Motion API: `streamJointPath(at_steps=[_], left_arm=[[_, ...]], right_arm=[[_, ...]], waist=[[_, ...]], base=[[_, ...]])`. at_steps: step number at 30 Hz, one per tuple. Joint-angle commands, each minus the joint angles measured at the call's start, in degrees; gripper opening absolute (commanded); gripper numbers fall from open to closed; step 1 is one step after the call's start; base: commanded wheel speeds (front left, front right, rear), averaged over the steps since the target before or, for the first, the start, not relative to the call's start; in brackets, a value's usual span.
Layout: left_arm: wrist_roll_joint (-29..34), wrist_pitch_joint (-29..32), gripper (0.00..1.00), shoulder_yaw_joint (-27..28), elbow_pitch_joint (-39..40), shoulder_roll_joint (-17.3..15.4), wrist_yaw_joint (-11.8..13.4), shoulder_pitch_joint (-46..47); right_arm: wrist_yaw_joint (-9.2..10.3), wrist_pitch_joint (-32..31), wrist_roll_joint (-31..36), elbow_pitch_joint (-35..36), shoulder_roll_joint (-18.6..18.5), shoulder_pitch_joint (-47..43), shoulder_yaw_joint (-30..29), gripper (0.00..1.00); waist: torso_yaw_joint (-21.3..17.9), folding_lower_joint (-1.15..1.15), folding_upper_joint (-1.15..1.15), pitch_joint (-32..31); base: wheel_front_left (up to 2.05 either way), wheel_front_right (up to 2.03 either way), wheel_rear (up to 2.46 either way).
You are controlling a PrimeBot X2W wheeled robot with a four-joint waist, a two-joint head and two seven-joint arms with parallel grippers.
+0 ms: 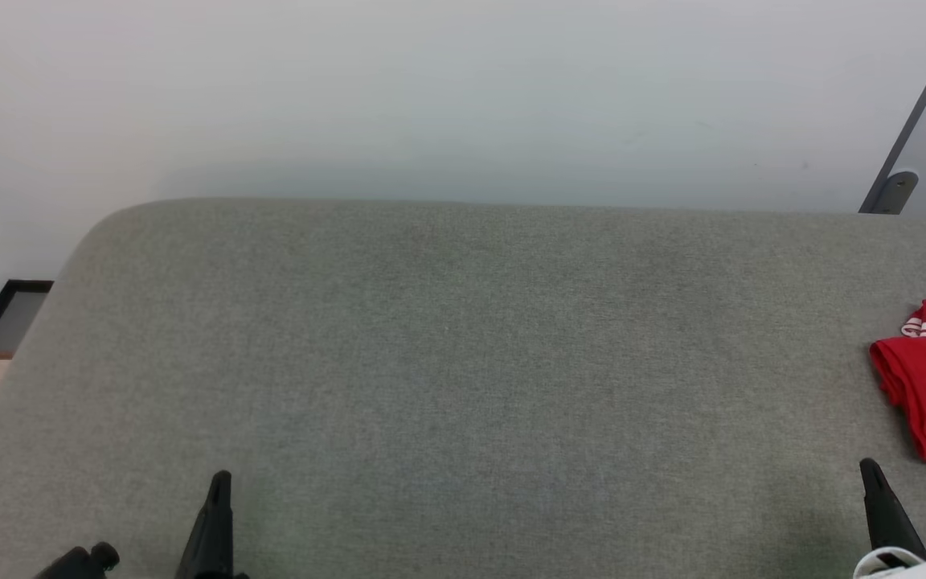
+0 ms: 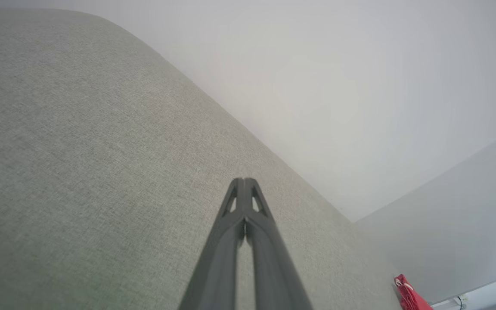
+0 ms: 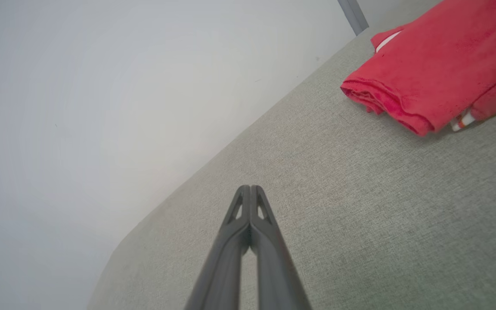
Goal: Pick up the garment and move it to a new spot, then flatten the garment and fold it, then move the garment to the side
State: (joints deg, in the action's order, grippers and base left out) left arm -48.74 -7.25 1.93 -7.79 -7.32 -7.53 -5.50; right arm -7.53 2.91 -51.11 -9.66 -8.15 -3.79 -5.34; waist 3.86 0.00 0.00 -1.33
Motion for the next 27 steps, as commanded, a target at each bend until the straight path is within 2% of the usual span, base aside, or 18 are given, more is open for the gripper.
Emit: streamJointPath(at_steps=[1, 27], left_arm=[[-2.56, 0.51, 0.0, 0.32, 0.35, -0.07, 0.03, 1.68], [-18.41, 4.9, 0.0, 1.27, -2.03, 1.09, 0.04, 5.48]], right_arm=[[0.02, -0.49, -2.4, 0.4, 0.09, 1.92, -0.45, 0.0], [0.03, -3.89, -16.81, -1.34, 2.04, 5.09, -0.8, 0.0]], waist=[[-0.1, 0.0, 0.0, 0.04], [-1.18, 0.0, 0.0, 0.46]], base=[[0.0, 0.0, 0.0], [0.0, 0.0, 0.0]])
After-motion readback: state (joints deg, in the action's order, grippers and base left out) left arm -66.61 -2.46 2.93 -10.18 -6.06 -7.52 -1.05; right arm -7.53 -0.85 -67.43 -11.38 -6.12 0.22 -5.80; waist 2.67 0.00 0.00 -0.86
